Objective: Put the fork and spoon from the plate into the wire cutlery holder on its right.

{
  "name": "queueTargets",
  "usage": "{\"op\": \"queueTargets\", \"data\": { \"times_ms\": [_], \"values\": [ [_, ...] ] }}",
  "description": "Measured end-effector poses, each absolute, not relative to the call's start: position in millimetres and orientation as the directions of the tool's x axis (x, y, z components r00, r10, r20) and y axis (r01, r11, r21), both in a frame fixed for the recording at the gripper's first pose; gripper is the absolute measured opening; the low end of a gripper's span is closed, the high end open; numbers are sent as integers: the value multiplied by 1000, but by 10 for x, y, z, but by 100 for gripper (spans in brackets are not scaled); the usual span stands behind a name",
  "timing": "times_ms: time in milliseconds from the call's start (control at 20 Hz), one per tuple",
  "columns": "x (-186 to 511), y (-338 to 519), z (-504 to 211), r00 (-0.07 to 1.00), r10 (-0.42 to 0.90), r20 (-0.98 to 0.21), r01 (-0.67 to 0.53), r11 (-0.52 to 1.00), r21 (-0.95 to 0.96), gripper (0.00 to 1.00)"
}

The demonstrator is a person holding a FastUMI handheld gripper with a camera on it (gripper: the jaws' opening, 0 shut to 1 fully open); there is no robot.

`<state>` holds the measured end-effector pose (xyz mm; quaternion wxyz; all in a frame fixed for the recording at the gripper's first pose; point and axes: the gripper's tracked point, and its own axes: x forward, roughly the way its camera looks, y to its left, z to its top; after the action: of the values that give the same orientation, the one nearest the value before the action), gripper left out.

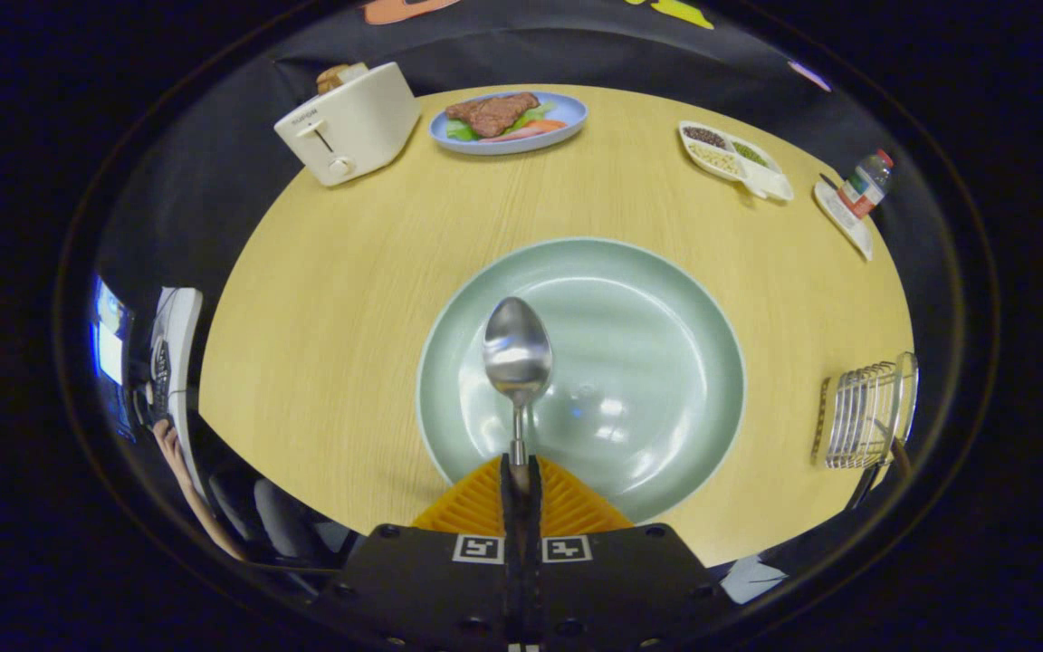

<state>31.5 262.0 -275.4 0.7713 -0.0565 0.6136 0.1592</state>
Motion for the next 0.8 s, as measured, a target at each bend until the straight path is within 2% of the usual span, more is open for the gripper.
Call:
{"op": "queueTargets", "data": {
  "times_ms": [350,800],
  "values": [
    [349,2084,-2262,260,202,-944,-280,952,126,1],
    [590,621,-1835,372,152,-916,-145,984,104,0]
  ]
}}
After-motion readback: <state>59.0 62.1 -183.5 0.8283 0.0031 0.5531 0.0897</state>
